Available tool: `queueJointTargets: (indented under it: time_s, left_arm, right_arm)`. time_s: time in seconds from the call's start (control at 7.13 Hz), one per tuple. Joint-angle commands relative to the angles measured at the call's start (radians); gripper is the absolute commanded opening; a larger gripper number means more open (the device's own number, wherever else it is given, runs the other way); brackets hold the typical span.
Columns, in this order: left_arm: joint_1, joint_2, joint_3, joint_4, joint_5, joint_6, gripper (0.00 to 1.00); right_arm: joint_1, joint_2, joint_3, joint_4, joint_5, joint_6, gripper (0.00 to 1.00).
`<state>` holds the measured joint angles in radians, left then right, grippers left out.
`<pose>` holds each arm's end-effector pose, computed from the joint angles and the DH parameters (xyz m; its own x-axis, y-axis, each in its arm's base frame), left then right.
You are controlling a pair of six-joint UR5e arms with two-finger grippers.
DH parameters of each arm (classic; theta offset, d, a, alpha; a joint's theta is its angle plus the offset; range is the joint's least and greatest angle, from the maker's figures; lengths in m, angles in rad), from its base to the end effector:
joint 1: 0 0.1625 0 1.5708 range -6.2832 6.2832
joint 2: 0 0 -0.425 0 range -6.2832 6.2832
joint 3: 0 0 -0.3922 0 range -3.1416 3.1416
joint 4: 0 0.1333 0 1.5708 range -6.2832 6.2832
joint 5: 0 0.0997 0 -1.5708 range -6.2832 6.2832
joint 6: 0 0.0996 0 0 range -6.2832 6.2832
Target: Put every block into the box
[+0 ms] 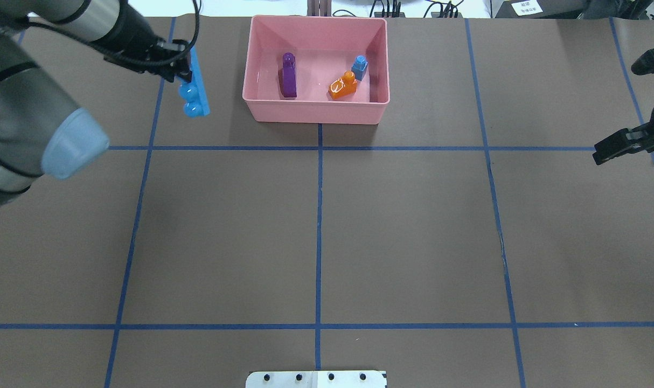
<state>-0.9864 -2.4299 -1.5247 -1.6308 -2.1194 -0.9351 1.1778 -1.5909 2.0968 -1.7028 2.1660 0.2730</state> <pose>0.3297 -0.6459 0.1334 0.5769 0.0462 -0.8155 0.1848 0.9651 0.1853 -0.1036 -0.4523 0.4377 0.7572 -0.2557 0.6011 0.1582 0.9646 0.2110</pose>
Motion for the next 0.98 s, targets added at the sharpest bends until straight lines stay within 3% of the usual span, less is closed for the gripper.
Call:
queueJointTargets:
  time_s: [0.0,0.14,0.42,0.56,0.7,0.84]
  left_arm:
    - [0.0,-0.186,0.311,-0.093,0.013,-0.04,0.0]
    - [0.012,-0.223,0.427,-0.184,0.013,-0.079,0.0]
    - [0.038,-0.225,0.466,-0.215,0.015,-0.082,0.0]
    - [0.048,-0.224,0.466,-0.215,0.018,-0.082,0.58]
    - [0.066,-0.222,0.459,-0.21,0.025,-0.07,1.0]
    - [0.06,-0.213,0.434,-0.204,0.024,-0.065,1.0]
  right_arm:
    - [0.077,-0.061,-0.039,0.0,0.033,-0.166,0.99]
    - [0.112,-0.099,-0.05,0.0,0.047,-0.229,0.99]
    - [0.138,-0.162,-0.06,0.002,0.055,-0.294,0.99]
    - [0.158,-0.19,-0.057,0.003,0.067,-0.307,0.99]
    - [0.158,-0.246,-0.066,0.062,0.066,-0.311,0.99]
    - [0.161,-0.3,-0.107,0.192,0.067,-0.301,0.99]
